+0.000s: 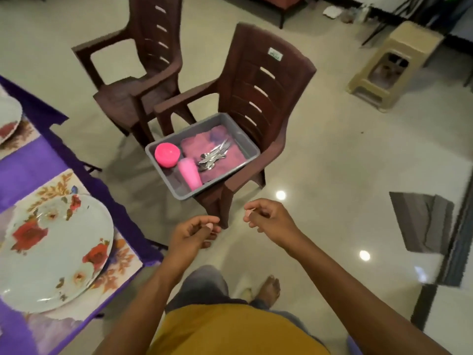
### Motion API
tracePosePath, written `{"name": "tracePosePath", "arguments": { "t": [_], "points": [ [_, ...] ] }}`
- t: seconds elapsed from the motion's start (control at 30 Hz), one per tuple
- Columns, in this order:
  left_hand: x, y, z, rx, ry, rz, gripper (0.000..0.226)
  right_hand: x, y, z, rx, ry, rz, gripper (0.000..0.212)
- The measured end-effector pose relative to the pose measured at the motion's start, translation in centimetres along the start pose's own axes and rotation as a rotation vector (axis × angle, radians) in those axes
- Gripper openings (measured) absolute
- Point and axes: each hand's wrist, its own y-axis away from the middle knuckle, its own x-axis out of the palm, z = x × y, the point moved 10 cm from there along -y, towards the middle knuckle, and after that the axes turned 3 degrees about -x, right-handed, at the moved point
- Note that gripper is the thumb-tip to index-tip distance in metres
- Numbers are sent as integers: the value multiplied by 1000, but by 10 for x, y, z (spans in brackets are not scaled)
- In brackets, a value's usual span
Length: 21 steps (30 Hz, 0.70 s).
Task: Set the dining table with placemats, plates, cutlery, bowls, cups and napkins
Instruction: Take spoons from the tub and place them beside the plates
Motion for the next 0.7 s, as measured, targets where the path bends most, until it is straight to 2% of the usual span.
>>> {"name": "tracePosePath", "arguments": {
  "t": [0.3,0.7],
  "points": [
    [-19,-79,-33,-24,168,-135,21,-9,-116,47,-26,55,102,15],
    [-71,-216,-54,-148,105,-84,19,15,-266,72,-40,185,96,12]
  ]
}}
